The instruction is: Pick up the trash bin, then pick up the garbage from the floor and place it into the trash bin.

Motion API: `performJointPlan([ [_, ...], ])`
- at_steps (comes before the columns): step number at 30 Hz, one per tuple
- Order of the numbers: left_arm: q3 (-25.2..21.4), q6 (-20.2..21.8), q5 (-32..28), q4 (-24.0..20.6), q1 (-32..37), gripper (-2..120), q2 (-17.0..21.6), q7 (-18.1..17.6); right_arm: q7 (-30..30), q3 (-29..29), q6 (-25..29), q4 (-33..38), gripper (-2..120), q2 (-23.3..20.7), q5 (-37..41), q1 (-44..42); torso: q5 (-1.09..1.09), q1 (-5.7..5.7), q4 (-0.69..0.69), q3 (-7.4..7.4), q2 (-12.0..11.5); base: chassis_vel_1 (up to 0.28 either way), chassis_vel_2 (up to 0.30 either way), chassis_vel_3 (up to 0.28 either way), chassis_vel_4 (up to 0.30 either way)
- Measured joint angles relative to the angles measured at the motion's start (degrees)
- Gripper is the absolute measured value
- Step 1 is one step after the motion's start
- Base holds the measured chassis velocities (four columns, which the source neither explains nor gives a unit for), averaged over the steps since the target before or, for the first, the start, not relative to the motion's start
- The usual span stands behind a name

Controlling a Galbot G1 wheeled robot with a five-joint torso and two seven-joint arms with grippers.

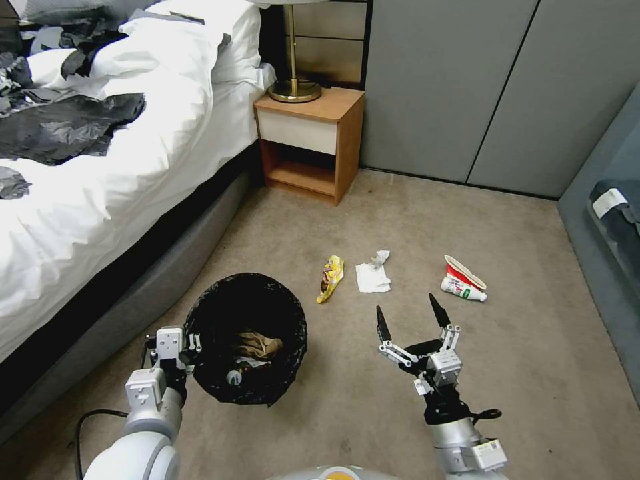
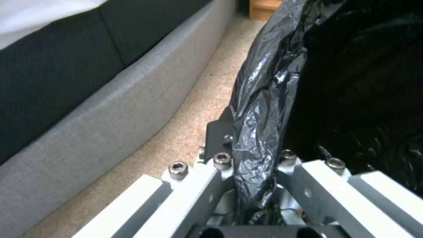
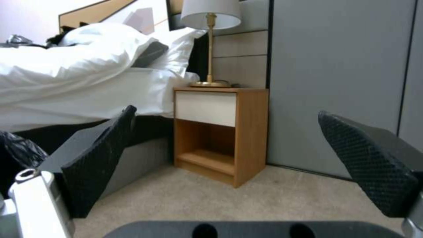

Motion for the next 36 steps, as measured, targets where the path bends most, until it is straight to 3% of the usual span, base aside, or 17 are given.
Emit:
performJointPlan([
  [36,0.32,-0.05,0.15,0.02,-1.09,0,-0.27,0.00,0.27,1.59,-0.42,-0.07,100,-0.24,0.73,1.53,0.00,0.00,-0.02,0.00,0.00,-0.047,-0.041,-0.042,-0.041],
])
